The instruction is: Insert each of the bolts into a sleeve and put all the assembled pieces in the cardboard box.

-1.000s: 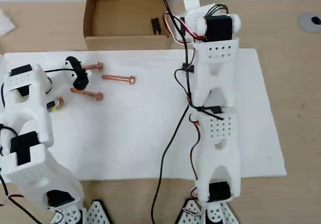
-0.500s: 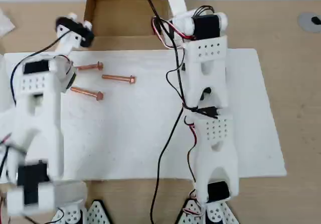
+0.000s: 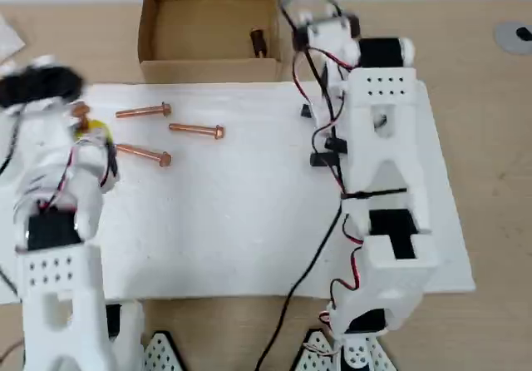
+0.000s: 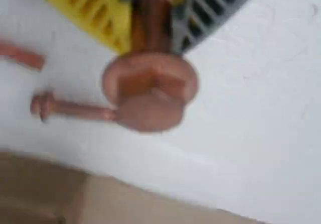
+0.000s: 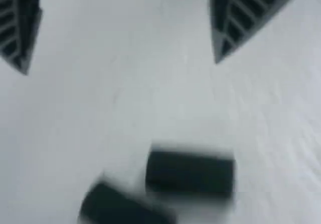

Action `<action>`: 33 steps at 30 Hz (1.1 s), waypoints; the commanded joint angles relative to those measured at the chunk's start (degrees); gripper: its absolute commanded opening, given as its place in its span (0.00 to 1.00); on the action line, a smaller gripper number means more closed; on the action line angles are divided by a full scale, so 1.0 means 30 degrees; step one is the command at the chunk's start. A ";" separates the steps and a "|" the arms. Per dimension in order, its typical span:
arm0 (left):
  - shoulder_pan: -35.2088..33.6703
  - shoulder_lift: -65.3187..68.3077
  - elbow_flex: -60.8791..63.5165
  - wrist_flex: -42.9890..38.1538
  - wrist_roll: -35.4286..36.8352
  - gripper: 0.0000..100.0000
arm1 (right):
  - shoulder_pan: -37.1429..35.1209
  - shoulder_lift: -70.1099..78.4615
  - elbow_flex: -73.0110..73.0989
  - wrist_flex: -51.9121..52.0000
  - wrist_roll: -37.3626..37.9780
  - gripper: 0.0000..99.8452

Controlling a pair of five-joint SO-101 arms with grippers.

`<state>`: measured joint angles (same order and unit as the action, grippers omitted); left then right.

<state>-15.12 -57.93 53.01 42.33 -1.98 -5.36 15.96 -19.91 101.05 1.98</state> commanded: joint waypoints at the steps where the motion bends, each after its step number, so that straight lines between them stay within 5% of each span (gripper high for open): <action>1: -0.1201 -0.2388 0.1055 -0.0938 0.2227 0.01 | 0.0513 -0.0835 0.0747 -0.1172 0.3136 0.27; 6: -0.1641 -0.4879 0.2784 -0.0996 0.3663 0.01 | 0.0278 0.1011 -0.1040 -0.2462 0.7355 0.27; 13: -0.1495 -0.8249 0.5304 -0.0850 0.3810 0.01 | 0.0659 0.4615 -0.4733 -0.3663 0.8557 0.28; 16: -0.1495 -0.9714 0.6212 -0.0879 0.4132 0.01 | 0.0513 0.6051 -0.6549 -0.3634 1.2982 0.28; 19: -0.1465 -1.1062 0.6857 -0.0879 0.4132 0.01 | -0.0249 0.7634 -0.8103 -0.2432 1.4828 0.28; 33: -0.1465 -1.3817 0.8410 -0.0850 0.4073 0.01 | -0.0571 1.2498 -1.5048 -0.0176 1.5883 0.27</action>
<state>-19.08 -98.37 78.68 40.84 10.07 -6.59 53.32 -61.32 100.09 48.92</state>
